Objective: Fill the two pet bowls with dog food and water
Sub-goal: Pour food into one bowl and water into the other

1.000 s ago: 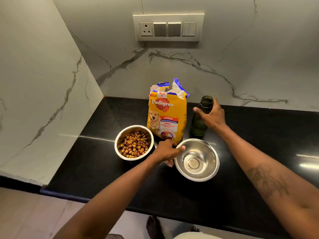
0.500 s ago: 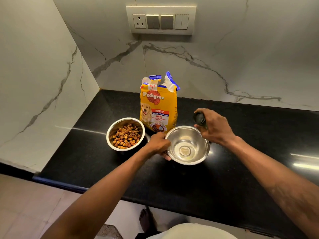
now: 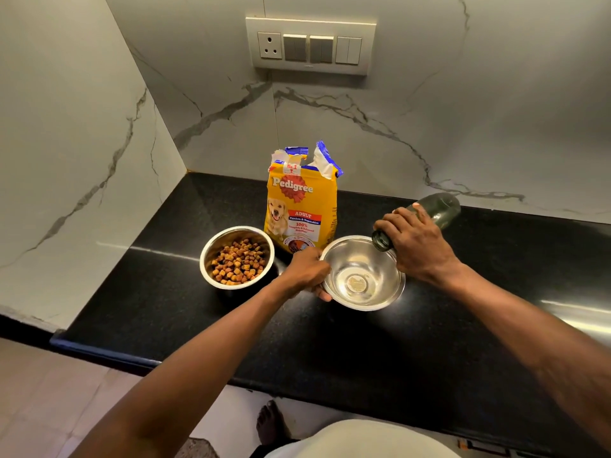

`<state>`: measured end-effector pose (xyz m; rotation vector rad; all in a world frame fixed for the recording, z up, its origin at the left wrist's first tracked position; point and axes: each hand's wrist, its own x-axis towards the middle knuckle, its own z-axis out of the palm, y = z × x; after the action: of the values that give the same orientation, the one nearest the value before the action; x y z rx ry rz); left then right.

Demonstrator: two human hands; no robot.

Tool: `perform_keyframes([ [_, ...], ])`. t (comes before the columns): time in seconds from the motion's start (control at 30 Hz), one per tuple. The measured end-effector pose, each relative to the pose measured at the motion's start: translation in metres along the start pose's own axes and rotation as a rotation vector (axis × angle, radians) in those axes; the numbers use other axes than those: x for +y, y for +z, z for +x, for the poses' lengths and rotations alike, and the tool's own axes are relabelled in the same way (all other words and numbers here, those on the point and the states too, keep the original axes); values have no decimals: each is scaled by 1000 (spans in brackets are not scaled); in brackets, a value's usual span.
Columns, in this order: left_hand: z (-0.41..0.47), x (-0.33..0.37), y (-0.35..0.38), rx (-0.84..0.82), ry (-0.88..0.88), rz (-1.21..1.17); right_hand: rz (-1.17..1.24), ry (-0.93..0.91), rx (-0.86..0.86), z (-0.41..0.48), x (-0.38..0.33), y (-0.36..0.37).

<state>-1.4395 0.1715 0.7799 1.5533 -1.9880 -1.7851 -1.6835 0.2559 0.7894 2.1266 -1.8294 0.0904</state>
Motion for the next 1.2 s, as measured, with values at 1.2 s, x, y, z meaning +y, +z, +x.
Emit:
perform_keyframes([
  [1.2,-13,16,-7,-54,87,3,-123,42,49,2,1,-29],
])
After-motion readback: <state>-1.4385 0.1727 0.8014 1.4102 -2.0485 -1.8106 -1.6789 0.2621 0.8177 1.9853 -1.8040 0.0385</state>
